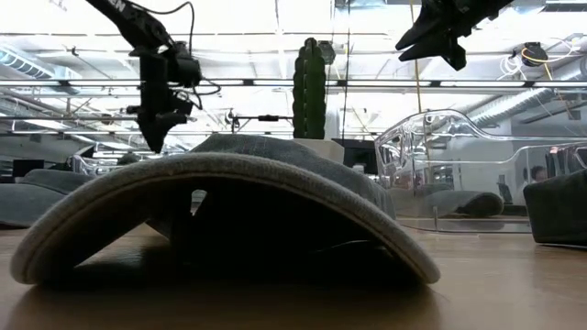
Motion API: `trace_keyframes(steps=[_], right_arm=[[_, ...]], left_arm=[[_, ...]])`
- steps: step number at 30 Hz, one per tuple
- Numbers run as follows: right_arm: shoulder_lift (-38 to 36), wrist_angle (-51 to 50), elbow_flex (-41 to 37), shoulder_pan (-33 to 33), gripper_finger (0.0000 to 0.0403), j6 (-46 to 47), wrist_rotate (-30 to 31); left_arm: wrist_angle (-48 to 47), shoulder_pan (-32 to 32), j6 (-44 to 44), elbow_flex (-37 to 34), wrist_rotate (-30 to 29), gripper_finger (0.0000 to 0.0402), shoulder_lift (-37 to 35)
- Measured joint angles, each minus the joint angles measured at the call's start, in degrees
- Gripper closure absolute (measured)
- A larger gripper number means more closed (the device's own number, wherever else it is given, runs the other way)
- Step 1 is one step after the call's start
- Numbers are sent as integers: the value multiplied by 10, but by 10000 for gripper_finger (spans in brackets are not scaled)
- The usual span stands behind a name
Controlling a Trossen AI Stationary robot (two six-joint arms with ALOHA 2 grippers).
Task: Pick & Place hat
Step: Put the middle top black cap into the top transparent bin
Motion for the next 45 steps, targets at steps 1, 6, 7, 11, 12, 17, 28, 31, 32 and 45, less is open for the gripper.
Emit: trace_keyframes(steps=[1,6,7,11,12,17,28,31,32,45], right_arm=[[0,0,0,0,298,-2,0],[0,0,0,0,298,-13,0],[0,0,0,0,298,-13,0],[0,0,0,0,298,-14,0],[0,0,0,0,298,-13,0],[0,0,0,0,298,-18,1],[-6,-12,1,0,298,-2,2],[-6,-37,0,0,298,-17,5],[-5,-38,0,0,298,-15,5],[-6,-9,-42,0,298,-28,-1]], left_arm=[[11,5,-14,-9,14,312,0],[67,2,-68,-51,76,341,0],[72,-2,-68,-58,86,345,0],[78,-30,-57,-65,101,355,0],[78,-34,-56,-65,102,356,0],[76,-54,-34,-65,105,351,0],[-70,-58,-11,34,57,346,1],[-175,-59,-93,100,92,355,0],[-201,-61,-114,117,128,359,-1],[-323,-234,22,96,212,389,-43]])
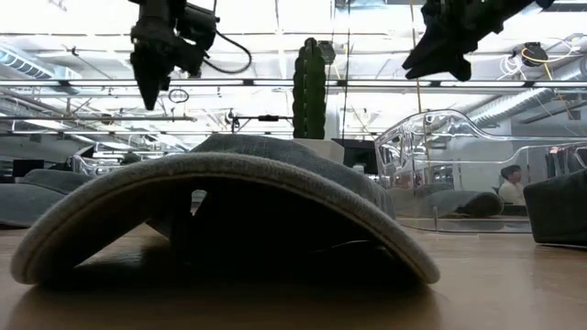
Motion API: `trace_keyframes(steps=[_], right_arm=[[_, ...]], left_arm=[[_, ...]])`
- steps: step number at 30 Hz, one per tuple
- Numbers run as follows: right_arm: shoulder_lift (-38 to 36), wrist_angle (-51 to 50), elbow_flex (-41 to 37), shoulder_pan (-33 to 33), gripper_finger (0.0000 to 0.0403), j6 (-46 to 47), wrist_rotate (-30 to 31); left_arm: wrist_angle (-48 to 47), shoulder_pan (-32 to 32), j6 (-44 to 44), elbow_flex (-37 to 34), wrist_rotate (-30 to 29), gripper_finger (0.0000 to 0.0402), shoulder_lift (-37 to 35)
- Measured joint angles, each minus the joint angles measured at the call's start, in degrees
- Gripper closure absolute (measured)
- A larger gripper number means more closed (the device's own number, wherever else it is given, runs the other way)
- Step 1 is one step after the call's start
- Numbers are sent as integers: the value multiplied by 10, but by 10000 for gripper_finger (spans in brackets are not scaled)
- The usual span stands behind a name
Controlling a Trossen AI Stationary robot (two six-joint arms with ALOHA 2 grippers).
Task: Pick & Place hat
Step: Put the middle top black cap into the top transparent bin
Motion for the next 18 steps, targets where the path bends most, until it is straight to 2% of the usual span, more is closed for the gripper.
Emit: trace_keyframes(steps=[4,8,11,14,18], right_arm=[[0,46,-32,0,298,31,-29],[0,62,-68,0,298,69,-29],[0,69,-91,0,298,118,-30],[0,69,-100,0,298,128,-56],[0,76,-101,0,298,117,-73]], left_arm=[[23,-27,-4,-58,42,396,-1],[48,-39,-137,-133,42,378,0],[83,-34,-201,-190,39,377,0],[138,-21,-246,-235,23,389,0],[223,-3,-335,-267,-31,394,0]])
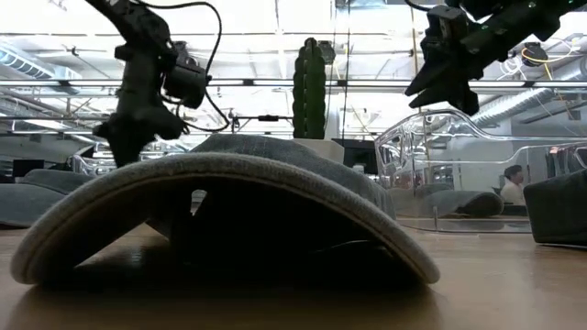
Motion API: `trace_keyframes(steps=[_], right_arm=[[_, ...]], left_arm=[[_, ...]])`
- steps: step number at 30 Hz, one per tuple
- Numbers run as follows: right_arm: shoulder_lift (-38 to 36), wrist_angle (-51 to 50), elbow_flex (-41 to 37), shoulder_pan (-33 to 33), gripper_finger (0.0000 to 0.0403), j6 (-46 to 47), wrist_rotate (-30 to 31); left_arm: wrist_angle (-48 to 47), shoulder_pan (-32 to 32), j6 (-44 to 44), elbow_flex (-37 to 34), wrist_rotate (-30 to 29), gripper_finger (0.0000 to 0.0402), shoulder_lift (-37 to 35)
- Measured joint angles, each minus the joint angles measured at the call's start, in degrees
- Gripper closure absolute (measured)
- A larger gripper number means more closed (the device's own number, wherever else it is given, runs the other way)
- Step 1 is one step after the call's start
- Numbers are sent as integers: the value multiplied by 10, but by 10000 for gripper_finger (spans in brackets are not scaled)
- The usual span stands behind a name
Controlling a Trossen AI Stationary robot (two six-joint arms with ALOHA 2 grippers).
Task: Pick & Place hat
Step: Put the middle top black cap into the top transparent bin, then put the top right gray cap into the bottom transparent bin
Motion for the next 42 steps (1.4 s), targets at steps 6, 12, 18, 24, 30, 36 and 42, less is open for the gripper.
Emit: trace_keyframes(steps=[6,12,18,24,30,36,42], right_arm=[[0,33,0,0,298,-16,0],[0,37,0,0,298,-1,0],[-4,37,0,0,298,5,0],[-18,37,0,0,298,11,1],[-28,36,0,0,298,3,1],[-29,34,11,-1,298,-50,36],[-18,-2,70,-25,298,-94,46]], left_arm=[[72,13,-49,-6,-85,373,0],[107,55,-38,-6,-131,388,0],[140,96,-54,-6,-153,386,0],[141,119,-49,-6,-157,383,0],[138,116,-26,-6,-90,395,0],[85,94,-10,6,-92,346,-34],[64,85,-20,21,-110,297,-110]])
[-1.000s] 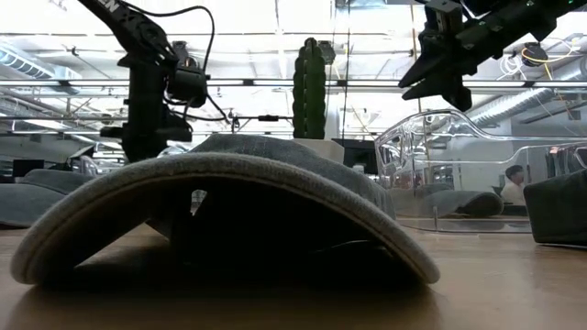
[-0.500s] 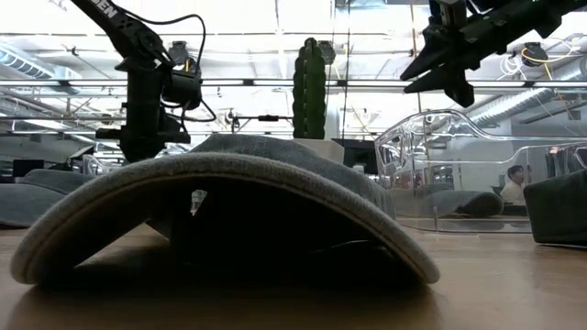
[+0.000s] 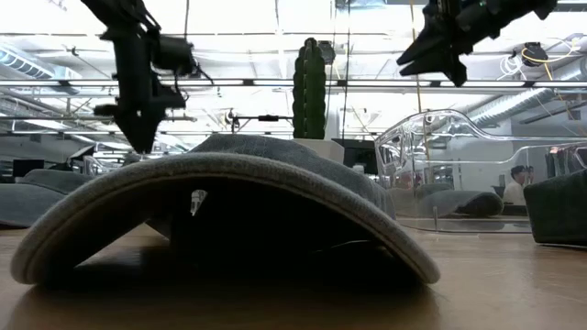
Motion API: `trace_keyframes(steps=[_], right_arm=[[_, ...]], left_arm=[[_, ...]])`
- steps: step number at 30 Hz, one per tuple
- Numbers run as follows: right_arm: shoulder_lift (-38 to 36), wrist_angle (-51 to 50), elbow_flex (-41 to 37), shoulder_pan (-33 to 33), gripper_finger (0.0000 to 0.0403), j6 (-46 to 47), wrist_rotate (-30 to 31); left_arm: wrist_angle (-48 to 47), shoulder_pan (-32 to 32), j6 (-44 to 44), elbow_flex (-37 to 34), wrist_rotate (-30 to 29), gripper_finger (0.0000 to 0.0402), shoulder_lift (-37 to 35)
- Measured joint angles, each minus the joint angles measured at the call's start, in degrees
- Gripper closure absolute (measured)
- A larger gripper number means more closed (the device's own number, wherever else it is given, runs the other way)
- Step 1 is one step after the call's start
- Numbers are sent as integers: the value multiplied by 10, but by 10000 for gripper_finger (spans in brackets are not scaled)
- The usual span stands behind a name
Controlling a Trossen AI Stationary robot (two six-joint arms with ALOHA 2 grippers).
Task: Pick & Place hat
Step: Put the top right gray cap into the bottom transparent bin
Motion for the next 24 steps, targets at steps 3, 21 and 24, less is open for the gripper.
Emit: trace_keyframes(steps=[3,21,24], right_arm=[[20,-48,43,-19,298,-35,0],[253,-332,140,-175,298,-347,-117],[270,-350,140,-194,298,-385,-103]], left_arm=[[-10,-4,-19,17,3,280,-41],[208,-119,36,110,63,282,-139],[220,-127,56,111,67,282,-139]])
